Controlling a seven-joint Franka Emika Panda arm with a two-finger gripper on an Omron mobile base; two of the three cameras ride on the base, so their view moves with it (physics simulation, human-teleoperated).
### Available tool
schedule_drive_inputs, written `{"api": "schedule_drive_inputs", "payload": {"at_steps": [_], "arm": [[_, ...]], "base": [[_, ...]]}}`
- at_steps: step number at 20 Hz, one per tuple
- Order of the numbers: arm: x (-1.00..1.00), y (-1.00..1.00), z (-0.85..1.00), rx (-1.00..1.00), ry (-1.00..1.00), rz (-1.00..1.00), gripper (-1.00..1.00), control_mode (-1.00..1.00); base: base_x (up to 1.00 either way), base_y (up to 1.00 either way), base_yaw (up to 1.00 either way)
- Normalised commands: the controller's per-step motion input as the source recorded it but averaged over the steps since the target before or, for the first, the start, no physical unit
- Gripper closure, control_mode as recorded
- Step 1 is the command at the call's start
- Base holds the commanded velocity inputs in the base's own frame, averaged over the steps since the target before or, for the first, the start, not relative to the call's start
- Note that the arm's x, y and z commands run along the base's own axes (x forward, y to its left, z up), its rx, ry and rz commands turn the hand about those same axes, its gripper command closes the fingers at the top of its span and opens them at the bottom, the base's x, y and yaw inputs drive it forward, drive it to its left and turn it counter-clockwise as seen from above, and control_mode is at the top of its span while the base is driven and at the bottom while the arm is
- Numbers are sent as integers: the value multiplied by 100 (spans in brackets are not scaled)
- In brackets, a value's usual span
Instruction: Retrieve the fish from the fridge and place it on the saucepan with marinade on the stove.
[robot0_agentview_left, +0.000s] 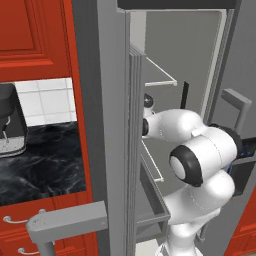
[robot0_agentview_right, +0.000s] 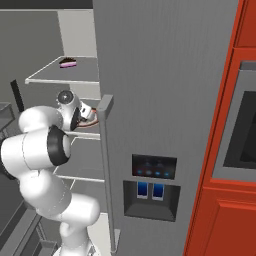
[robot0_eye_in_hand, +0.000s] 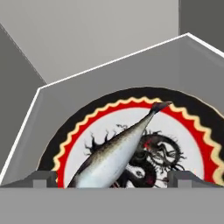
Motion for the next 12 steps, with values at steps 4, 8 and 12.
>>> {"api": "schedule_drive_inputs", "payload": {"at_steps": [4,8,12], "arm": [[37,9,-6,0,1,0,-100,-100],[21,4,-8,-1,6,0,-100,-100],[3,0,-9,-2,14,0,-100,-100]], "base": [[0,0,0],[0,0,0],[0,0,0]]}}
